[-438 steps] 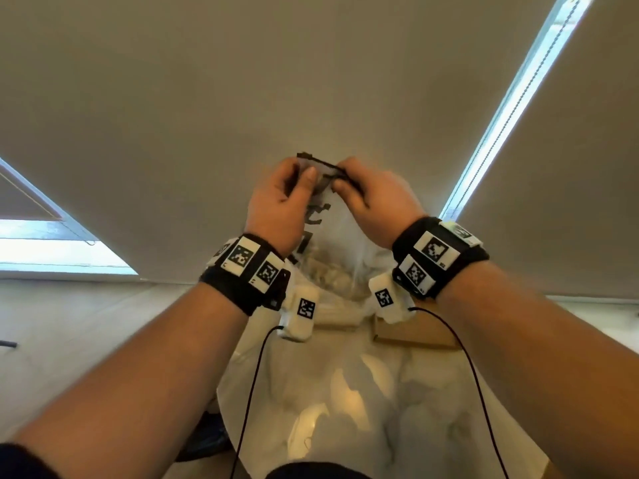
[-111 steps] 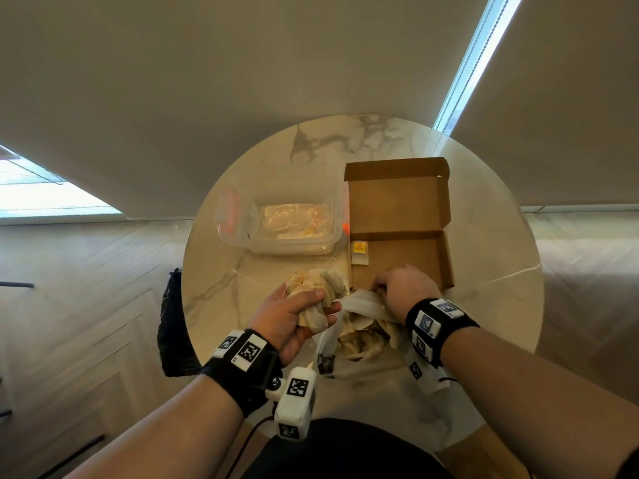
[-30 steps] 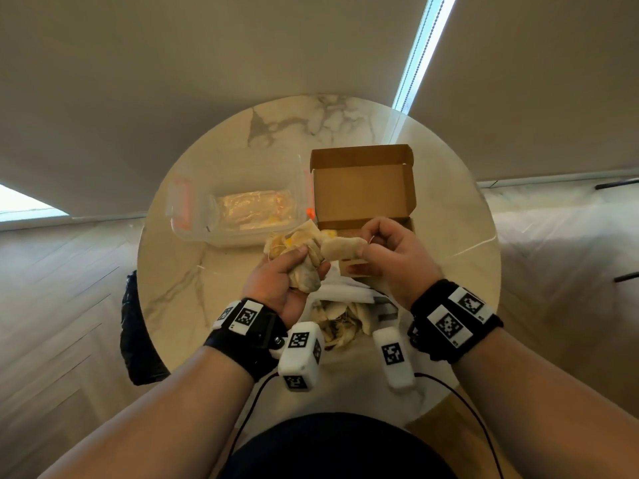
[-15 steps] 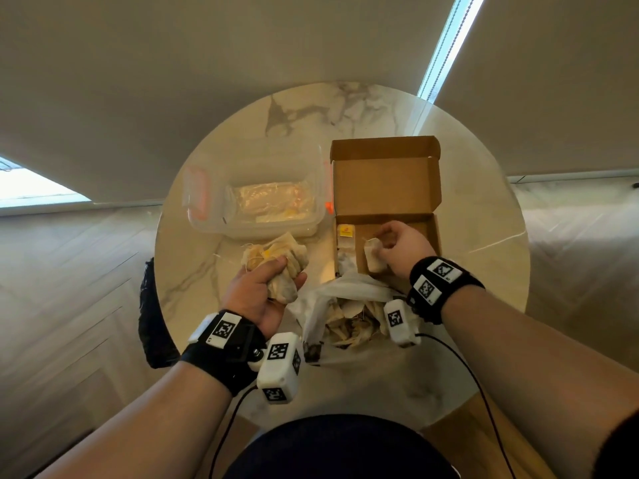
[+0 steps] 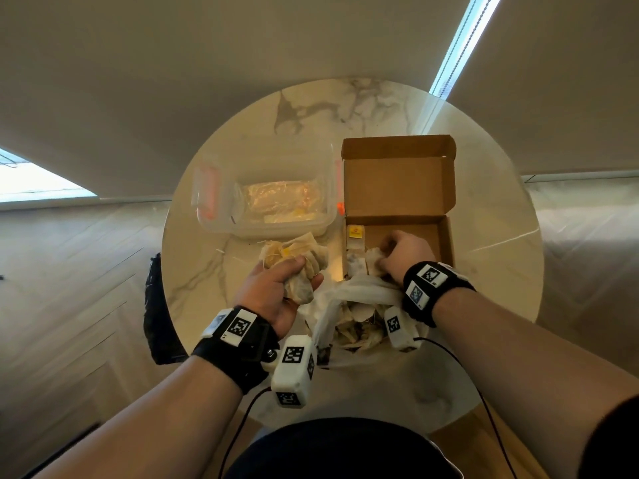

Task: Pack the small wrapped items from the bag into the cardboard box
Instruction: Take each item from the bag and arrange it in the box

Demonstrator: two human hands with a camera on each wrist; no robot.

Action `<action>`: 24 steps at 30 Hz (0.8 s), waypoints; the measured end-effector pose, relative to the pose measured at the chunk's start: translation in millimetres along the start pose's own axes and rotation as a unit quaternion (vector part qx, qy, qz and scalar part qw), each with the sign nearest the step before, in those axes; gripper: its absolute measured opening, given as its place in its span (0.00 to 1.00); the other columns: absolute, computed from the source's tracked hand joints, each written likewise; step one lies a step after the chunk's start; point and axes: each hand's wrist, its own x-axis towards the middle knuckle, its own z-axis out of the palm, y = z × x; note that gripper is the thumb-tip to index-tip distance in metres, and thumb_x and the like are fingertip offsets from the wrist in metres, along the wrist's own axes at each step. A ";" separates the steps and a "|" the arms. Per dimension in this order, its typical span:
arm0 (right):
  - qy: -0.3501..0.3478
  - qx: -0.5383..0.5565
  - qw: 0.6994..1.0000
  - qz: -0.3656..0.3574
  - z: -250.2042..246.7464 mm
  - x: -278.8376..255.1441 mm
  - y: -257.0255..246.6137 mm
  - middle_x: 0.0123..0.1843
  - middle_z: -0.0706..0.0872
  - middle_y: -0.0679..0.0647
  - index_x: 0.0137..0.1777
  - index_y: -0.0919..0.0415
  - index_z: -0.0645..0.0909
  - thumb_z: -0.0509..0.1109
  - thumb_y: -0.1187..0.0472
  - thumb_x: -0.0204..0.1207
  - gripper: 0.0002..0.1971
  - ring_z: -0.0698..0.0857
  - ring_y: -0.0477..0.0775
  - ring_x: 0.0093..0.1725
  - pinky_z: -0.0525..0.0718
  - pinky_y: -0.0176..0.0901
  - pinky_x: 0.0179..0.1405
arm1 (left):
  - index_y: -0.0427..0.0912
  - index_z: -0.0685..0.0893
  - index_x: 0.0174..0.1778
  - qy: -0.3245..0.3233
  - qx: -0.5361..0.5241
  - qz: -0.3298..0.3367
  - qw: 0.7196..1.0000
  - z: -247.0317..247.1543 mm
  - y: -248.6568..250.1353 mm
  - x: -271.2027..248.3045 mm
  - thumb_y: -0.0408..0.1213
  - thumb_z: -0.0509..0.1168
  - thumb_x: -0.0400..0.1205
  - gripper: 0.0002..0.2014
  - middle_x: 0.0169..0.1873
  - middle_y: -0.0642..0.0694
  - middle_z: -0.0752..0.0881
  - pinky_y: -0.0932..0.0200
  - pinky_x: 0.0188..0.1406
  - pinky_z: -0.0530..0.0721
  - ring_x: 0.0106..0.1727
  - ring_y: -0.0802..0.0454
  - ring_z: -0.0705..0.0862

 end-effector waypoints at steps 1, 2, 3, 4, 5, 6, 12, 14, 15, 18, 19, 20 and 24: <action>-0.001 0.005 1.000 0.000 -3.7 -3.0 -1.0 0.50 0.88 0.50 0.51 0.48 0.84 0.80 0.56 0.76 0.09 0.85 0.49 0.42 0.79 0.39 0.33 | 0.29 0.82 0.72 -0.007 0.002 0.000 1.000 2.6 -0.8 -0.2 0.22 0.66 0.86 0.18 0.55 0.32 0.92 0.46 0.46 0.93 0.53 0.39 0.94; 0.008 0.010 1.000 -0.005 -8.3 -6.5 -1.8 0.49 0.88 0.49 0.52 0.49 0.84 0.80 0.53 0.77 0.09 0.85 0.49 0.43 0.80 0.40 0.36 | 0.29 0.82 0.72 -0.015 0.002 0.001 1.000 6.2 -1.6 -0.8 0.22 0.66 0.86 0.17 0.54 0.33 0.93 0.46 0.46 0.93 0.52 0.39 0.94; 0.025 0.017 0.999 -0.015 -14.7 -12.1 -3.7 0.49 0.88 0.48 0.53 0.49 0.84 0.79 0.49 0.78 0.09 0.85 0.50 0.45 0.81 0.41 0.39 | 0.29 0.82 0.72 -0.023 0.002 0.001 1.000 10.0 -2.3 -1.1 0.22 0.66 0.86 0.17 0.54 0.33 0.93 0.45 0.46 0.93 0.52 0.39 0.94; 0.043 0.035 0.998 -0.028 -21.6 -19.0 -6.1 0.48 0.88 0.46 0.52 0.48 0.84 0.77 0.46 0.80 0.09 0.85 0.49 0.45 0.80 0.41 0.38 | 0.29 0.83 0.71 -0.030 0.001 0.000 1.000 14.9 -3.0 -2.1 0.22 0.67 0.85 0.17 0.54 0.32 0.93 0.45 0.46 0.93 0.52 0.39 0.94; 0.051 0.067 0.995 -0.045 -29.4 -28.3 -9.5 0.46 0.88 0.45 0.51 0.48 0.84 0.76 0.45 0.81 0.09 0.85 0.47 0.45 0.79 0.39 0.37 | 0.29 0.84 0.70 -0.036 0.000 -0.002 0.999 19.8 -4.0 -2.7 0.22 0.67 0.85 0.16 0.54 0.32 0.93 0.45 0.46 0.93 0.52 0.39 0.94; 0.049 0.114 0.990 -0.066 -36.6 -38.2 -12.8 0.46 0.88 0.45 0.51 0.48 0.85 0.74 0.44 0.82 0.09 0.86 0.45 0.45 0.79 0.37 0.37 | 0.29 0.84 0.69 -0.043 -0.003 -0.006 0.999 24.5 -5.2 -2.9 0.22 0.66 0.85 0.15 0.54 0.31 0.92 0.45 0.46 0.93 0.51 0.38 0.94; -0.066 0.296 0.936 -0.180 -66.0 -86.6 -29.8 0.47 0.93 0.54 0.53 0.55 0.89 0.82 0.50 0.75 0.13 0.92 0.57 0.49 0.94 0.52 0.51 | 0.28 0.81 0.74 -0.087 -0.008 -0.028 0.996 48.5 -12.5 -5.4 0.20 0.65 0.83 0.21 0.64 0.24 0.88 0.35 0.62 0.90 0.66 0.29 0.89; -0.055 0.299 0.935 -0.180 -66.7 -90.7 -27.6 0.46 0.92 0.57 0.50 0.56 0.89 0.83 0.53 0.75 0.10 0.91 0.63 0.49 0.94 0.58 0.52 | 0.31 0.80 0.74 -0.095 0.003 -0.026 0.995 51.4 -14.3 -5.4 0.20 0.65 0.84 0.21 0.65 0.26 0.88 0.34 0.63 0.89 0.68 0.28 0.88; -0.051 0.319 0.931 -0.170 -67.5 -92.2 -25.5 0.46 0.92 0.60 0.49 0.57 0.89 0.83 0.55 0.76 0.08 0.91 0.67 0.49 0.94 0.61 0.52 | 0.31 0.80 0.74 -0.094 0.008 -0.023 0.995 51.7 -15.3 -5.1 0.20 0.64 0.85 0.20 0.65 0.26 0.88 0.33 0.64 0.88 0.68 0.28 0.88; -0.082 0.445 0.884 -0.120 -73.1 -97.9 -18.4 0.48 0.92 0.64 0.49 0.60 0.86 0.78 0.64 0.81 0.03 0.93 0.67 0.48 0.95 0.58 0.49 | 0.30 0.81 0.73 -0.080 0.020 -0.024 0.996 51.9 -16.3 -5.5 0.19 0.65 0.85 0.19 0.64 0.25 0.89 0.30 0.69 0.85 0.66 0.28 0.89; -0.092 0.487 0.861 -0.110 -75.3 -100.4 -17.2 0.47 0.92 0.64 0.50 0.60 0.84 0.76 0.66 0.82 0.03 0.93 0.65 0.47 0.95 0.55 0.46 | 0.29 0.81 0.72 -0.071 0.021 -0.026 0.997 51.5 -15.9 -5.5 0.19 0.65 0.85 0.18 0.63 0.25 0.89 0.31 0.68 0.86 0.64 0.29 0.90; -0.089 0.518 0.844 -0.104 -76.2 -100.7 -15.0 0.46 0.92 0.64 0.50 0.61 0.83 0.74 0.68 0.82 0.03 0.93 0.64 0.46 0.94 0.53 0.44 | 0.29 0.82 0.70 -0.061 0.021 -0.027 0.998 50.3 -15.1 -6.0 0.19 0.65 0.85 0.17 0.61 0.25 0.89 0.33 0.63 0.89 0.61 0.30 0.92; -0.007 0.542 0.837 -0.074 -71.6 -86.3 0.1 0.52 0.93 0.62 0.49 0.62 0.86 0.77 0.70 0.79 0.04 0.94 0.63 0.51 0.93 0.51 0.50 | 0.32 0.83 0.64 -0.015 0.020 -0.026 0.999 37.3 -10.1 -6.6 0.18 0.64 0.86 0.13 0.52 0.27 0.92 0.47 0.39 0.94 0.48 0.35 0.95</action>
